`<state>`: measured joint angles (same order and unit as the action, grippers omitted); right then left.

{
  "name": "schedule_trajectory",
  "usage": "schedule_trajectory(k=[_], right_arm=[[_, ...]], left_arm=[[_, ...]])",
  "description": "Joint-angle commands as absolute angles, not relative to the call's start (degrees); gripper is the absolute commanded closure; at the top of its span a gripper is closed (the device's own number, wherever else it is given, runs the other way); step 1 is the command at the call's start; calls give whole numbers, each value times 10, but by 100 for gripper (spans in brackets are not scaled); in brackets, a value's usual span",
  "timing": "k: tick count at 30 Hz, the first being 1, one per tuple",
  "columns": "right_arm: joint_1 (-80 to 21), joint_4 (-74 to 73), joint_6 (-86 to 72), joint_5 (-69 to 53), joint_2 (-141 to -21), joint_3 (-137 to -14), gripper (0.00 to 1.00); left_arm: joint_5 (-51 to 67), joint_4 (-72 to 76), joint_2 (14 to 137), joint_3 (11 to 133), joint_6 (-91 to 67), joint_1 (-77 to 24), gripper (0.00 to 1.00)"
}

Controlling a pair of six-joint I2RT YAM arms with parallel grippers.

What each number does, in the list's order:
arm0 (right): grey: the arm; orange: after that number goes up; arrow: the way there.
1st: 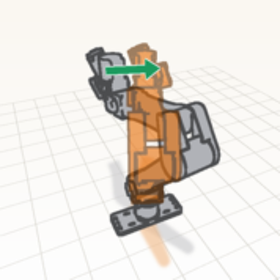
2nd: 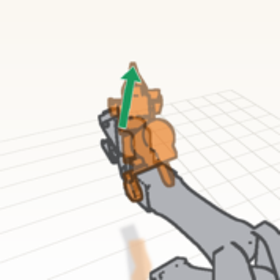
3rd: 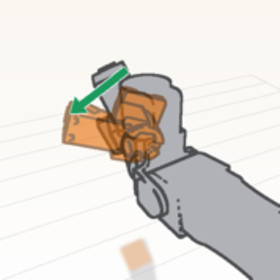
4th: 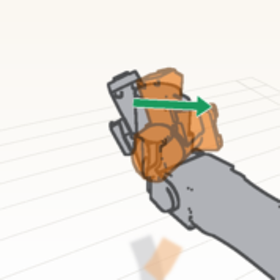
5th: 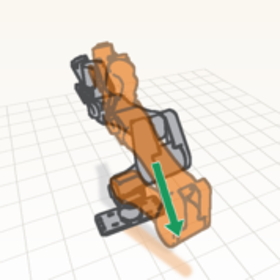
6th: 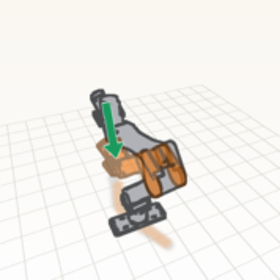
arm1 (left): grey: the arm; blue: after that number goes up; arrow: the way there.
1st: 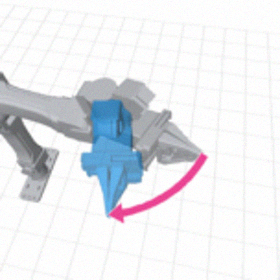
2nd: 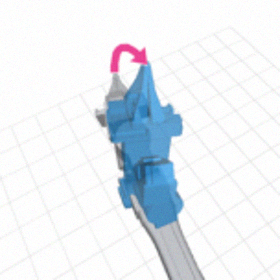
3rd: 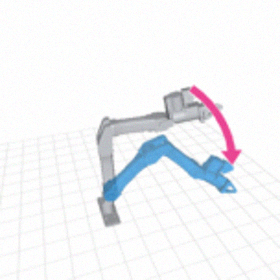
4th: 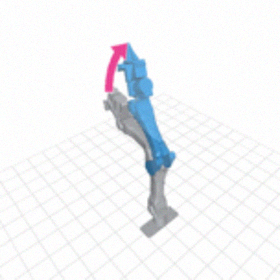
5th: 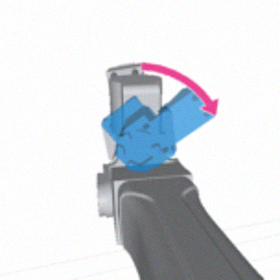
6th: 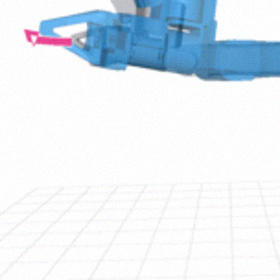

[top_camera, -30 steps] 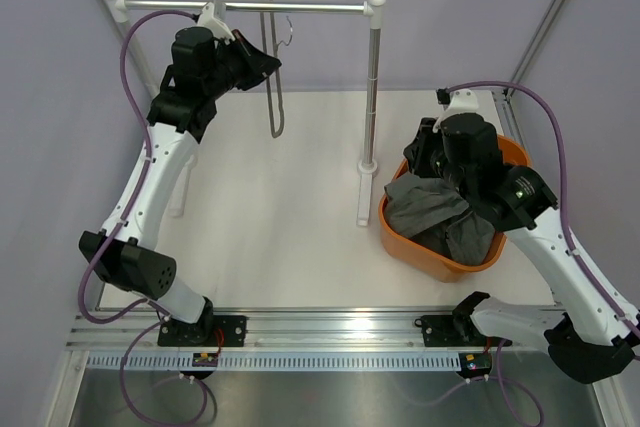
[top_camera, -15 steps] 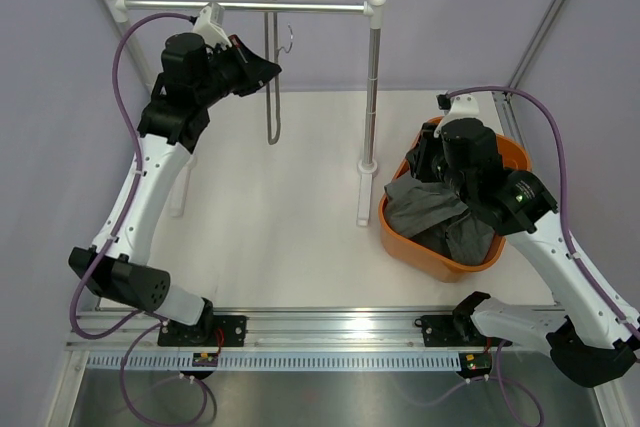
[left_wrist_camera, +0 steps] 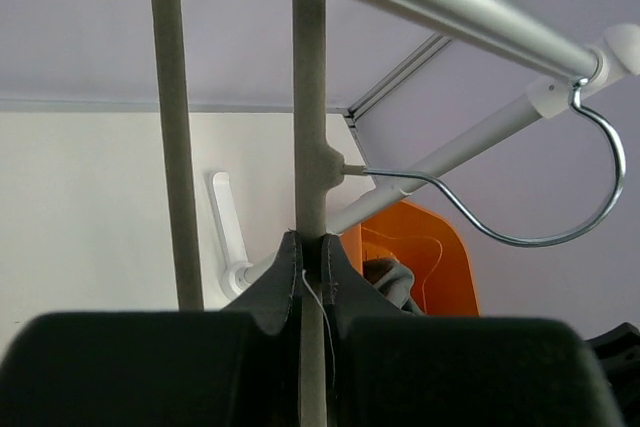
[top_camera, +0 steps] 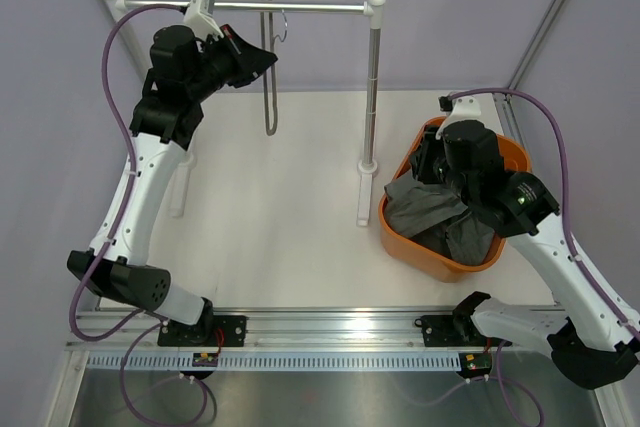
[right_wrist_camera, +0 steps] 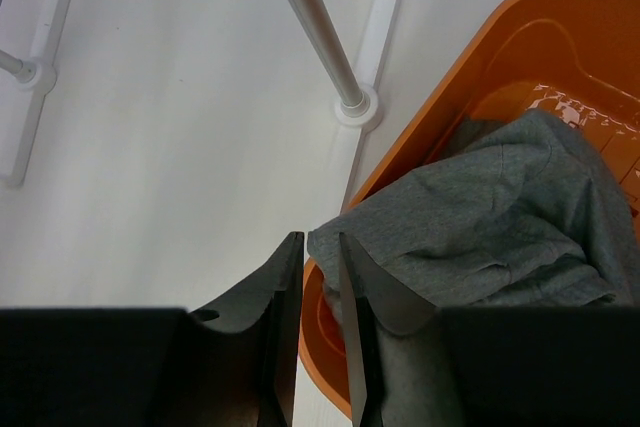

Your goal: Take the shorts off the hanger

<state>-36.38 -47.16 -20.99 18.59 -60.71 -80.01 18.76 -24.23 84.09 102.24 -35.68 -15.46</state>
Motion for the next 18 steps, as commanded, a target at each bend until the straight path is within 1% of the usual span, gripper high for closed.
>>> schedule_trajectory(k=[1, 8, 18], right_arm=[[-369, -477, -210, 206, -594, -799, 71], [-368, -485, -202, 214, -592, -800, 71], [-369, -488, -202, 208, -590, -798, 71]], left_arm=[[213, -190, 860, 1064, -382, -143, 100], [215, -172, 898, 1088, -411, -134, 100], [221, -104, 911, 1063, -454, -119, 100]])
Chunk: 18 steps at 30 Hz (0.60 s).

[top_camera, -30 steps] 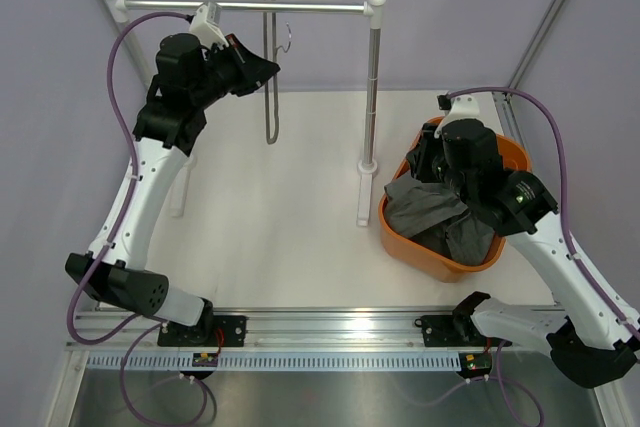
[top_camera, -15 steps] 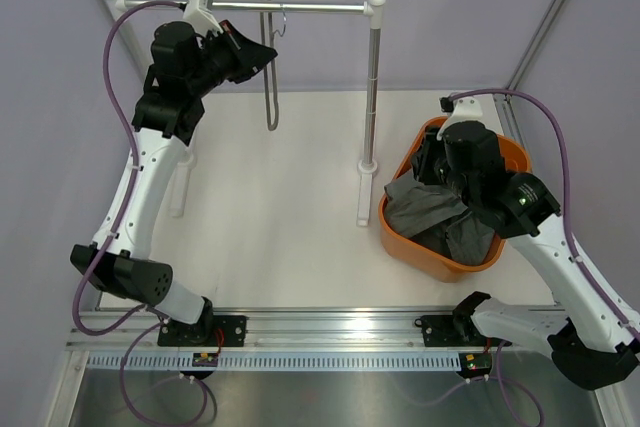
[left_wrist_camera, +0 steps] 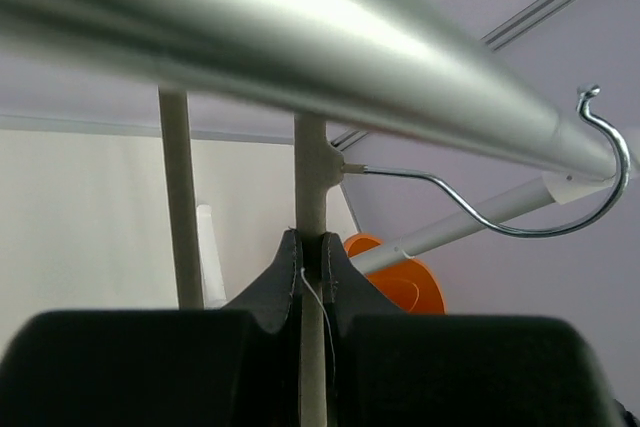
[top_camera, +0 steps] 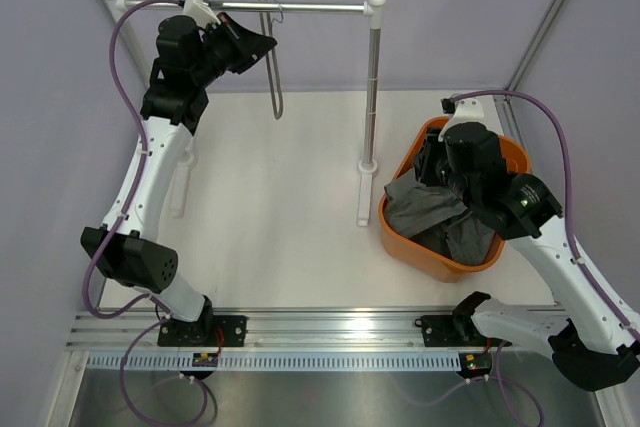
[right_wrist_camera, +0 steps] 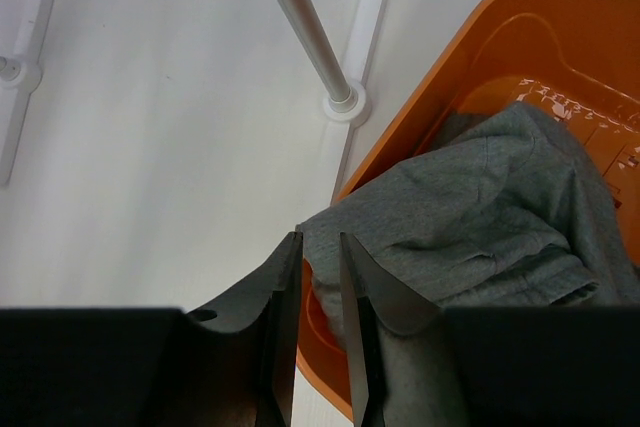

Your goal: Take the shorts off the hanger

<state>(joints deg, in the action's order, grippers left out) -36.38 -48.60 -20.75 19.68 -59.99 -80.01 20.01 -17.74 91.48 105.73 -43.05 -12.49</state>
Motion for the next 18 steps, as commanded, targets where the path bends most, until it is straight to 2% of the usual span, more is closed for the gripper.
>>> schedule_trajectory(k=[1, 18], right_arm=[[-369, -488, -202, 207, -591, -798, 71], [-369, -498, -203, 209, -587, -804, 71]], left_arm=[[225, -98, 910, 1060, -458, -118, 100], [294, -48, 931, 1042, -549, -98, 99]])
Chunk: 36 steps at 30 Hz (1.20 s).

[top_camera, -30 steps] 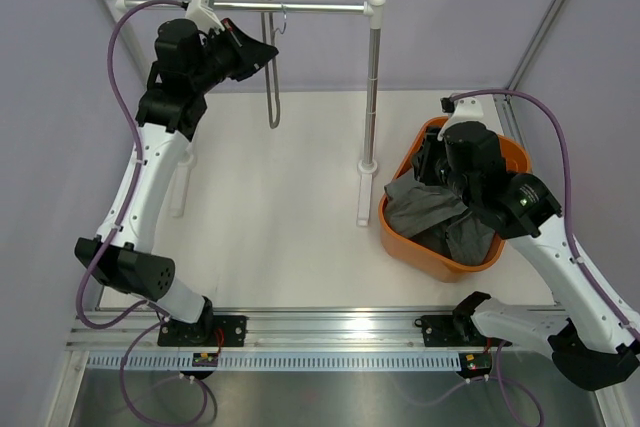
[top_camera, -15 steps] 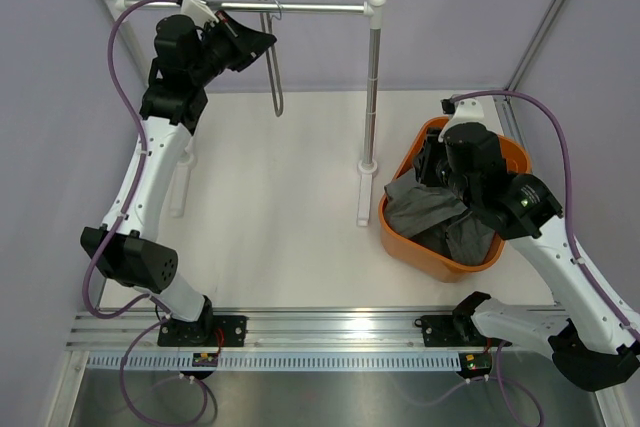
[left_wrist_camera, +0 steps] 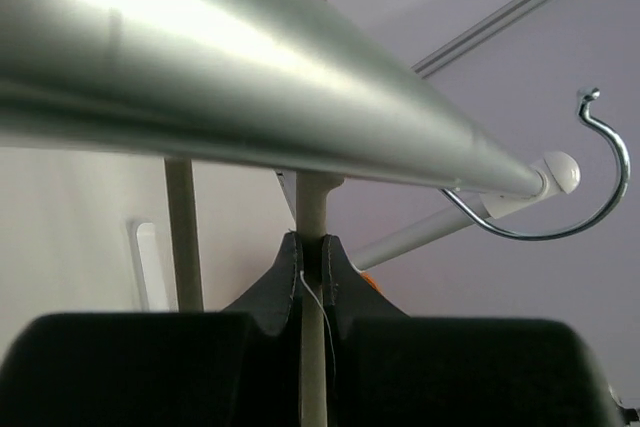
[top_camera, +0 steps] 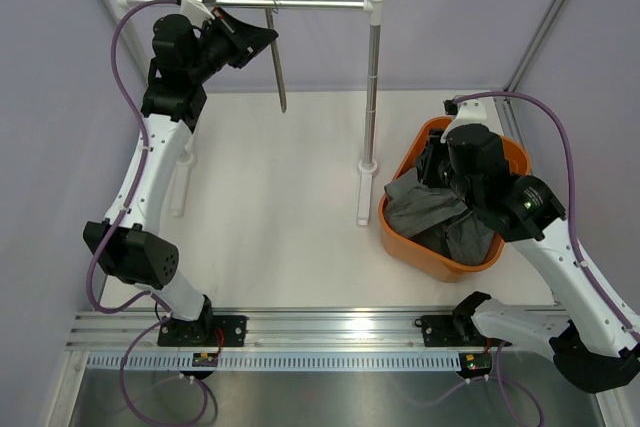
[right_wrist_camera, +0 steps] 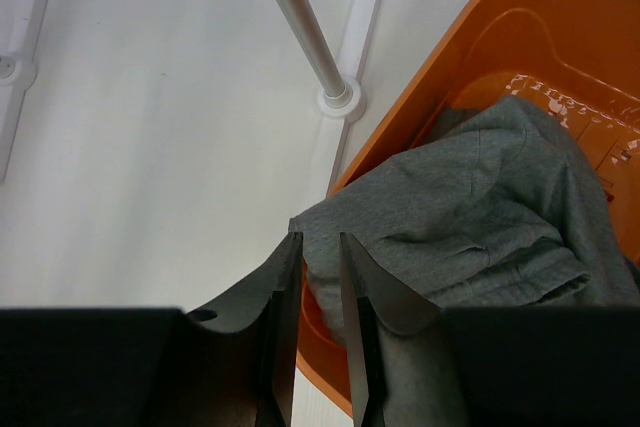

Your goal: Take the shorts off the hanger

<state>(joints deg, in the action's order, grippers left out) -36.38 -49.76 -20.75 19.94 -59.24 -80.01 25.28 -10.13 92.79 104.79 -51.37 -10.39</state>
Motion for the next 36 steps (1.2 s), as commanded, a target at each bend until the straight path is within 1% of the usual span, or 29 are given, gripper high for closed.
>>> schedule_trajectory(k=[1, 8, 13, 26, 36], right_arm=[[-369, -497, -203, 210, -586, -804, 70], [-369, -492, -203, 208, -588, -800, 70], [-369, -488, -207, 203, -590, -797, 71], [-369, -483, -211, 201, -587, -788, 70], [-369, -480, -214, 200, -589, -785, 71]], left_arm=[[302, -47, 933, 1043, -558, -96, 99], [347, -66, 941, 1047, -584, -86, 98], [365, -60, 945, 1021, -604, -81, 96], [378, -54, 944, 998, -615, -72, 94], [385, -86, 904, 1003, -576, -71, 97]])
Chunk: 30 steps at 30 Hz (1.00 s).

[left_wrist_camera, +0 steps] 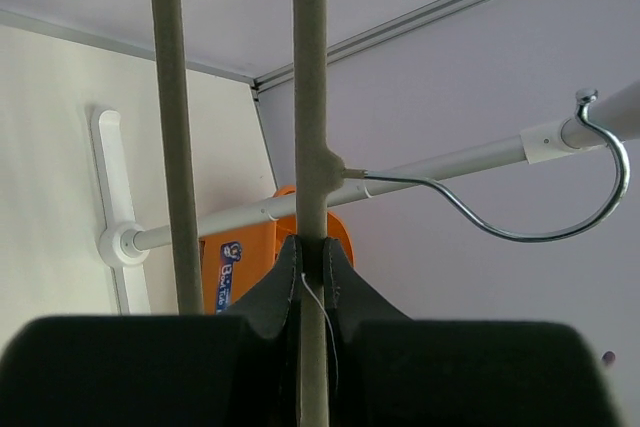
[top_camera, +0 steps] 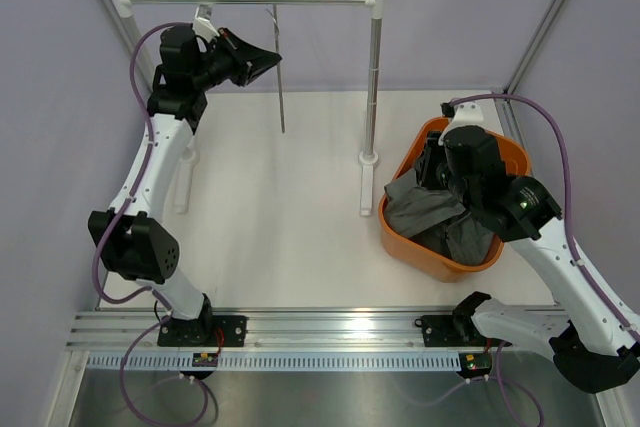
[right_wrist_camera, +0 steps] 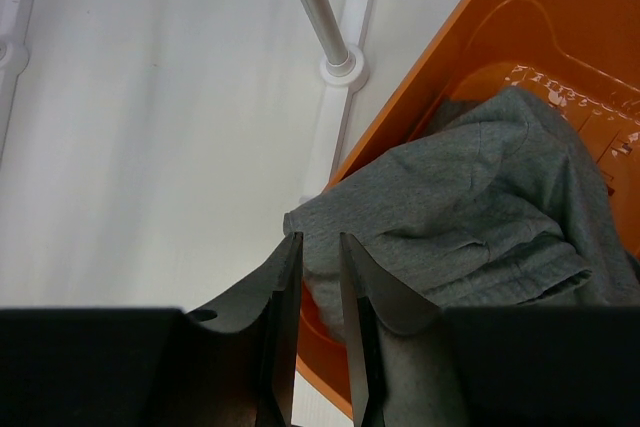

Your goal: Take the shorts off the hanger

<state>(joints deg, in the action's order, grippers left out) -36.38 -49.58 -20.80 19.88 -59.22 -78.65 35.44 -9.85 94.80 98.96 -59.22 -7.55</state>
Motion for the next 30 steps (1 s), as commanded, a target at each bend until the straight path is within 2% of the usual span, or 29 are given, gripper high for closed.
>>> schedule_trajectory(k=[1, 8, 16, 21, 30], right_arm=[[-369, -481, -214, 199, -590, -785, 71], [-369, -475, -215, 195, -590, -780, 71], [-369, -474, -217, 192, -589, -779, 71], [-369, -474, -221, 185, -590, -785, 71], [-369, -483, -217, 189, -594, -797, 71]], left_arm=[[387, -90, 899, 1003, -574, -71, 97], [412, -98, 852, 963, -555, -71, 96], [432, -164, 863, 1054, -542, -71, 95], [418, -135, 874, 1058, -576, -71, 95], [366, -250, 968, 1224, -507, -71, 95]])
